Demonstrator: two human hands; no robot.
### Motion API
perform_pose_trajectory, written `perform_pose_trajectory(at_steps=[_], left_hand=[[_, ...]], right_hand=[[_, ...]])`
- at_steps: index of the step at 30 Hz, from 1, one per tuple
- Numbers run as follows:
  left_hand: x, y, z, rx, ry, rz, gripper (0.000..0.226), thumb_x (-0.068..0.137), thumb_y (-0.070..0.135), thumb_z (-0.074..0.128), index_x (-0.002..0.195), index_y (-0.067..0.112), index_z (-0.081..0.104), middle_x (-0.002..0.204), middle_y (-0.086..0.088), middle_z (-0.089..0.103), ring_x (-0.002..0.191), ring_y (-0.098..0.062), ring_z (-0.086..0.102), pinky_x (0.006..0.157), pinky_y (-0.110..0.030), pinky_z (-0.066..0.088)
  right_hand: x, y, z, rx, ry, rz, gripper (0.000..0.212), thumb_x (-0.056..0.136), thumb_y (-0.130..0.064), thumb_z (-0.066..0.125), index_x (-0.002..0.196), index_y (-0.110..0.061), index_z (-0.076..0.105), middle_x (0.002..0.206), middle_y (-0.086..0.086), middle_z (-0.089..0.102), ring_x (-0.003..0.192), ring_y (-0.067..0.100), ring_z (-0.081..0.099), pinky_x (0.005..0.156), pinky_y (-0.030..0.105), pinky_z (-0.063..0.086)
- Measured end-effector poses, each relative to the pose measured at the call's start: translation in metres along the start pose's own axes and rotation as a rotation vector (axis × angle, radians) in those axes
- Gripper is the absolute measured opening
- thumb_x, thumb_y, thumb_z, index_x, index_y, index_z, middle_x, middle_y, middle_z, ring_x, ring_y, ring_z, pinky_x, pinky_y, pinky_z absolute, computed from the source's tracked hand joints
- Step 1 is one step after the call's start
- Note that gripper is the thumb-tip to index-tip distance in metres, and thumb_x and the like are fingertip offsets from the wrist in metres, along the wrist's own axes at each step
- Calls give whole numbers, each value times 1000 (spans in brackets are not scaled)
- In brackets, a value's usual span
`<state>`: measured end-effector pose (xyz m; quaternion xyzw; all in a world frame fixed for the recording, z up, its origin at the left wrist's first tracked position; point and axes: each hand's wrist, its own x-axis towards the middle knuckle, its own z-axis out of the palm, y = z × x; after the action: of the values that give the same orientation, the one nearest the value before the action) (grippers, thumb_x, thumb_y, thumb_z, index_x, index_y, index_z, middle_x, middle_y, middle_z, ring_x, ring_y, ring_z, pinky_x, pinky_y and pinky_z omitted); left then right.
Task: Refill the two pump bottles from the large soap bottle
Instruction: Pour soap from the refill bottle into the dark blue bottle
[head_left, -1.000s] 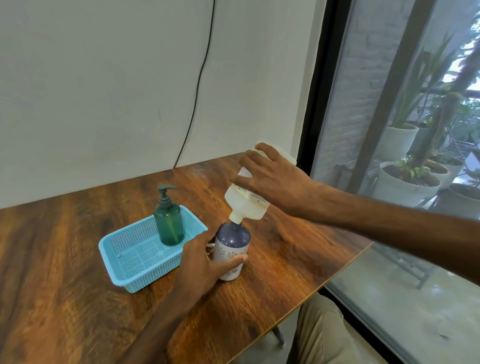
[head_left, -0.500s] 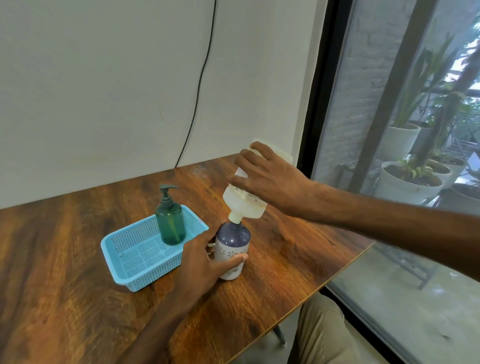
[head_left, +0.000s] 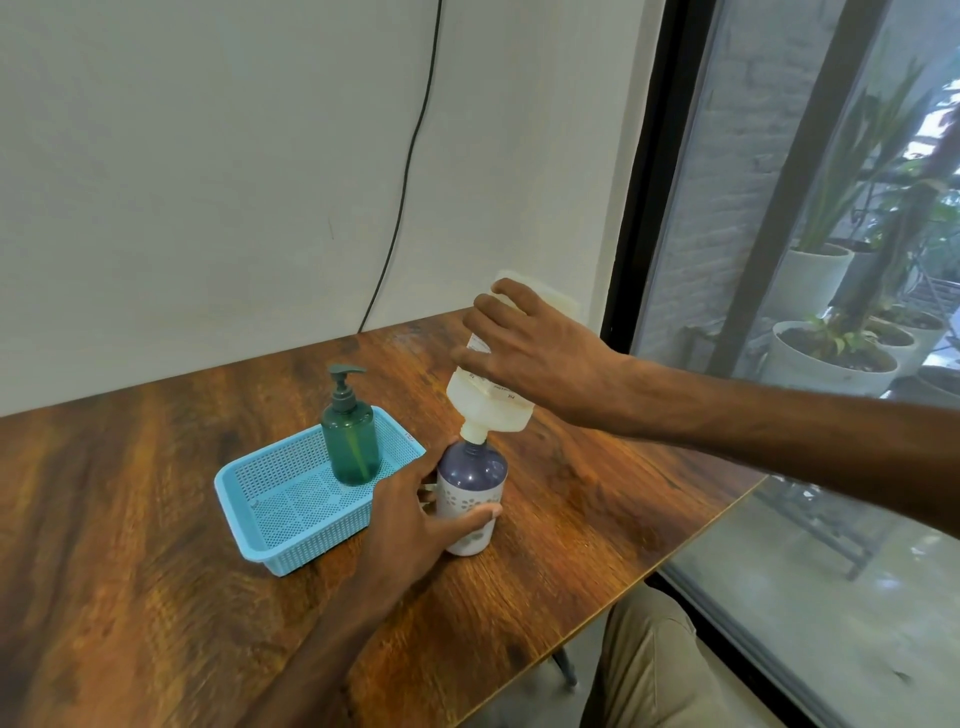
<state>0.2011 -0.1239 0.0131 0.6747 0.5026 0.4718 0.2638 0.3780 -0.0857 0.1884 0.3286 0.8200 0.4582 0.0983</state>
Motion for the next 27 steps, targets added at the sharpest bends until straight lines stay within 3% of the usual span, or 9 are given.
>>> perform_pose_trajectory(at_steps=[4, 12, 17, 21, 27], left_hand=[[-1, -5, 1, -6, 10, 8, 83, 61, 38, 98, 132, 39, 54, 115, 39, 57, 108, 28, 53, 79, 2, 45], [-2, -11, 1, -41, 24, -6, 88, 58, 42, 99, 137, 31, 60, 122, 25, 66, 113, 20, 57, 80, -2, 49], [-7, -11, 0, -91, 21, -19, 87, 54, 47, 96, 133, 34, 61, 119, 30, 67, 110, 18, 60, 81, -6, 53], [-10, -13, -2, -103, 28, -31, 79, 57, 36, 100, 127, 39, 63, 112, 37, 70, 111, 10, 65, 82, -10, 55], [-10, -13, -2, -88, 42, -9, 78, 58, 33, 101, 121, 47, 59, 110, 46, 66, 109, 15, 63, 80, -9, 55]], right_hand=[[3, -2, -1, -26, 9, -9, 91, 72, -18, 85, 147, -20, 34, 147, 18, 40, 137, 38, 37, 117, 56, 23], [9, -5, -7, -115, 47, -33, 78, 67, -18, 84, 135, -18, 47, 131, 18, 51, 124, 38, 47, 114, 54, 29], [9, -8, -15, -113, 53, -54, 76, 73, -12, 79, 139, -14, 43, 139, 20, 47, 129, 40, 44, 116, 55, 26], [10, -11, -19, -111, 57, -69, 75, 76, -11, 78, 141, -11, 40, 143, 22, 43, 132, 41, 41, 117, 56, 23], [11, -14, -27, -130, 48, -71, 67, 80, 4, 63, 141, -4, 38, 145, 25, 38, 135, 45, 36, 118, 58, 16]])
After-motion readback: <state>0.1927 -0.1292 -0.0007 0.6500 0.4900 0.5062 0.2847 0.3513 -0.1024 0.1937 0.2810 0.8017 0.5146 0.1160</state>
